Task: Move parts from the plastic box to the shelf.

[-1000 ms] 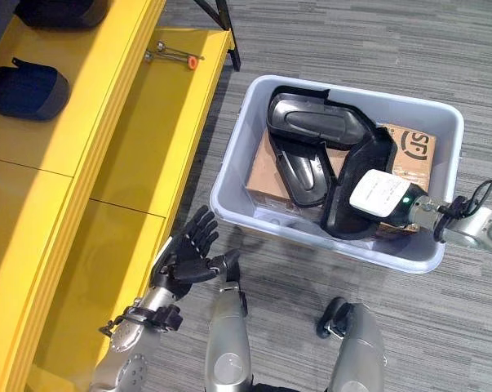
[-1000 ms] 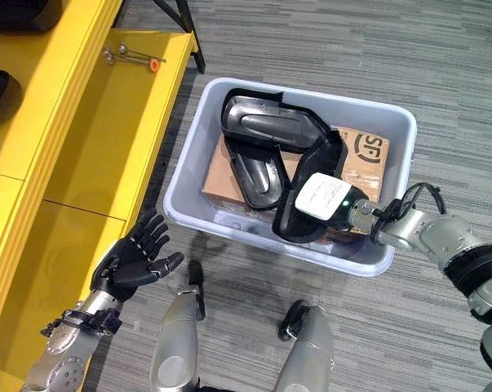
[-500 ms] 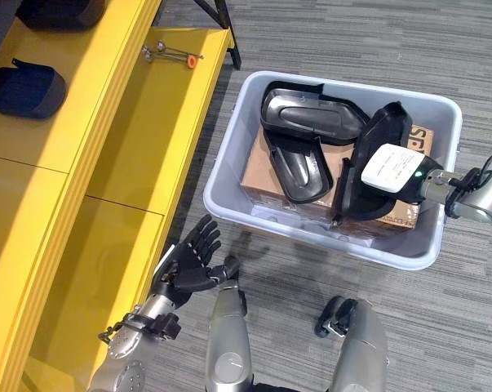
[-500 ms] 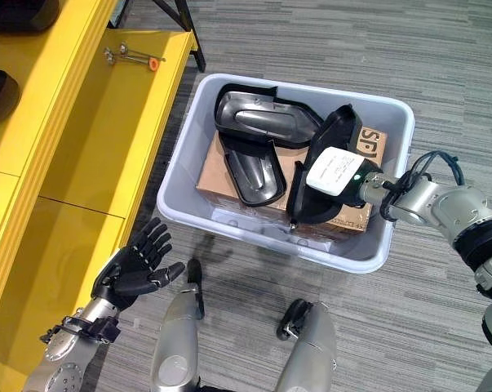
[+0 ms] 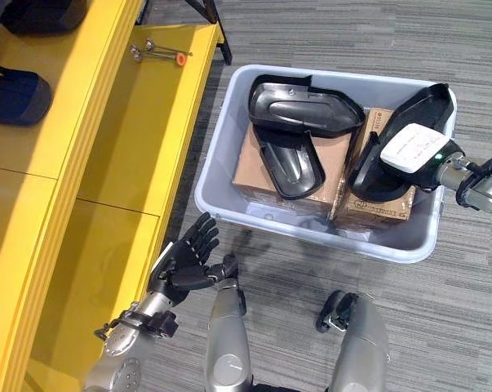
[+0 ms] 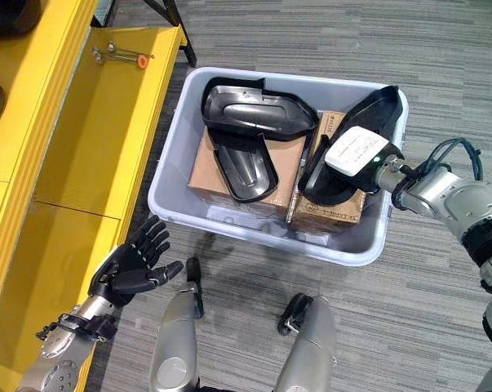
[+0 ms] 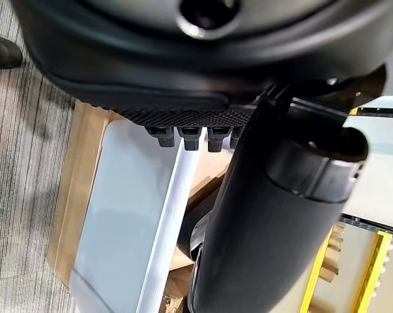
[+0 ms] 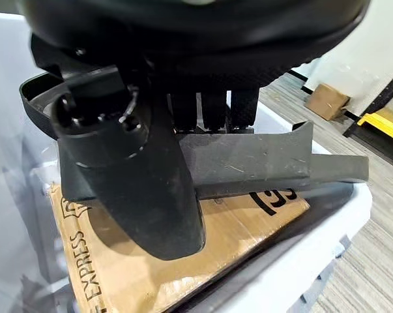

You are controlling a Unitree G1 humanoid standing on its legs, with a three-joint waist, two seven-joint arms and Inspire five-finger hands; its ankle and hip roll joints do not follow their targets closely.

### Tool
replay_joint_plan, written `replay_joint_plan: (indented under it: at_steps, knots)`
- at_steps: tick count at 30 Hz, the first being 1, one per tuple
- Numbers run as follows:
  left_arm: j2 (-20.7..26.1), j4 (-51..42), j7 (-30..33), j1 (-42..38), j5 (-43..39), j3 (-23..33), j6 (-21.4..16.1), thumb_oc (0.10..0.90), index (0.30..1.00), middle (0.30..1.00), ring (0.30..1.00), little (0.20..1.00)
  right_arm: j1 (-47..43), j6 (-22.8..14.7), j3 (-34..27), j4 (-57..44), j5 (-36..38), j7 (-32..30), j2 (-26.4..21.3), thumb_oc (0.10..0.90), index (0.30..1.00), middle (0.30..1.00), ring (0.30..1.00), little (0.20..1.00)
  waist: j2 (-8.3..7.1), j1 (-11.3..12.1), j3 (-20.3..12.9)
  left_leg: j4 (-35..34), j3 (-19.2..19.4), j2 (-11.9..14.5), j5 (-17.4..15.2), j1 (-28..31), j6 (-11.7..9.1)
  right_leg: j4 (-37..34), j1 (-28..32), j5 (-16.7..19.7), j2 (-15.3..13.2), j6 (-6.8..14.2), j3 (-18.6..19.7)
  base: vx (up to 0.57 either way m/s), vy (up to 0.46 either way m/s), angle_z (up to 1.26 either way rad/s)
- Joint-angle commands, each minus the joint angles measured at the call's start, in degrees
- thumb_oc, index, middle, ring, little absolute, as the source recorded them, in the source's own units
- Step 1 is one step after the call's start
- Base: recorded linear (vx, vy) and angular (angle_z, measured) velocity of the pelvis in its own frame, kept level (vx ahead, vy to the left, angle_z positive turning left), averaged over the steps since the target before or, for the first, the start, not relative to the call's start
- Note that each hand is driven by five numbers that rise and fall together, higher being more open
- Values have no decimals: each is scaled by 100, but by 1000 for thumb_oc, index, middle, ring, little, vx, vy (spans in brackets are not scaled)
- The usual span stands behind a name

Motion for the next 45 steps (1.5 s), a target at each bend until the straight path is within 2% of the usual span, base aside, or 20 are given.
replay_joint_plan:
  at_steps: [1,7,12,13,14,18,20,23,25,27,30,31,32,33,34,36,40,41,44,45]
  knots:
    - [238,-457,-85,-158,-241,211,-478,900,1000,1000,1000,1000,-336,459,-704,367,399,-184,-42,400,300,300,300,300,-154,50,-73,620,132,166,-835,-60,162,336,111,-404,179,150,-399,-1,-10,-5]
    - [239,-446,-59,-216,-232,191,-449,900,1000,1000,1000,1000,-268,195,-699,293,-68,-138,-68,400,300,300,300,300,-152,-6,-73,684,169,148,-872,-105,165,321,61,-407,204,138,-361,0,0,0]
    - [205,-360,-150,-236,-412,147,-343,900,1000,1000,1000,1000,-379,437,-533,337,-112,-97,-82,400,300,300,300,300,-144,-29,-73,738,193,147,-873,-147,166,338,9,-404,221,117,-334,0,0,0]
    - [200,-356,-140,-209,-387,153,-385,900,1000,1000,1000,1000,-370,558,-548,347,-86,-83,-107,800,860,860,860,860,-149,-40,-73,740,203,149,-884,-149,165,324,3,-394,220,118,-330,0,0,0]
    - [208,-352,-145,-202,-403,161,-404,900,1000,1000,1000,1000,-371,580,-557,350,-122,-24,-105,900,1000,1000,1000,1000,-146,-46,-73,742,212,153,-887,-157,166,326,-8,-393,222,117,-333,0,0,0]
    - [205,-376,-171,-192,-401,210,-409,900,1000,1000,1000,1000,-308,763,-533,404,-333,531,-99,900,1000,1000,1000,1000,-149,-41,-73,744,211,145,-883,-139,160,314,12,-408,231,118,-337,0,0,0]
    - [200,-421,-216,-172,-400,248,-330,900,1000,1000,1000,1000,-159,1078,-613,486,262,988,-89,900,1000,1000,1000,1000,-156,-46,-73,727,219,153,-862,-111,154,312,37,-414,235,116,-341,0,0,0]
    - [193,-451,-349,-186,-435,259,-160,900,1000,1000,1000,1000,-114,1324,-706,676,458,1278,-13,900,1000,1000,1000,1000,-174,-47,-73,704,244,165,-885,-62,173,282,65,-382,239,115,-330,0,0,0]
    - [195,-501,-376,-213,-417,268,-56,900,1000,1000,1000,1000,-83,1459,-717,836,139,1309,-5,900,1000,1000,1000,1000,-180,-53,-73,690,257,170,-889,-45,170,267,76,-377,249,111,-331,0,0,0]
    - [193,-539,-384,-236,-362,229,-13,900,1000,1000,1000,1000,-4,1903,-755,938,-310,1274,-7,900,1000,1000,1000,1000,-179,-60,-73,688,254,159,-866,4,161,237,137,-374,264,107,-339,0,0,0]
    - [194,-626,-410,-211,-304,176,-13,900,1000,1000,1000,1000,80,2262,-928,1142,-665,961,76,900,1000,1000,1000,1000,-164,-64,-73,680,262,153,-879,59,183,138,177,-290,275,129,-318,-12,10,0]
    - [188,-684,-366,-241,-328,146,-4,900,1000,1000,1000,1000,148,2596,-1079,1198,-697,810,148,900,1000,1000,1000,1000,-148,-82,-73,657,281,142,-888,95,192,58,208,-248,282,150,-303,-39,36,1]
    - [198,-693,-357,-248,-332,141,2,900,1000,1000,1000,1000,158,2663,-1112,1215,-708,764,161,900,1000,1000,1000,1000,-144,-83,-73,650,288,143,-882,100,191,49,213,-245,285,149,-300,-38,43,-4]
    - [182,-683,-370,-268,-319,121,-24,900,1000,1000,1000,1000,239,3004,-1200,1176,-621,654,167,900,1000,1000,1000,1000,-140,-114,-73,638,295,139,-881,135,192,13,262,-245,301,155,-286,-13,18,-6]
    - [187,-684,-369,-268,-318,118,-24,900,1000,1000,1000,1000,256,3008,-1215,1171,-621,653,166,900,1000,1000,1000,1000,-141,-109,-73,637,295,140,-881,138,192,12,266,-244,301,155,-287,-15,22,-7]
    - [162,-729,-365,-279,-304,108,0,900,1000,1000,1000,1000,394,3380,-1475,1136,-295,134,176,900,1000,1000,1000,1000,-139,-146,-73,604,315,128,-897,201,211,-65,334,-217,329,167,-265,-16,23,-4]
    - [194,-775,-352,-346,-391,43,69,900,1000,1000,1000,1000,510,3699,-1965,1119,123,-547,278,900,1000,1000,1000,1000,-118,-209,-73,607,338,91,-961,267,231,-171,425,-177,372,188,-219,-10,42,-5]
    - [178,-770,-332,-375,-411,10,100,900,1000,1000,1000,1000,645,3902,-2195,1118,412,-749,368,900,1000,1000,1000,1000,-104,-237,-73,602,356,79,-948,303,230,-219,472,-160,404,192,-191,-1,32,-8]
    - [141,-783,-339,-428,-335,-39,85,900,1000,1000,1000,1000,858,4009,-2455,1187,224,-1111,493,900,1000,1000,1000,1000,-90,-272,-73,552,387,57,-981,379,256,-314,544,-134,439,200,-163,-12,52,-6]
    - [146,-794,-326,-456,-338,-50,65,900,1000,1000,1000,1000,866,4080,-2536,1195,112,-950,527,900,1000,1000,1000,1000,-83,-281,-73,535,387,37,-1010,402,265,-356,566,-120,450,210,-149,-31,79,-2]
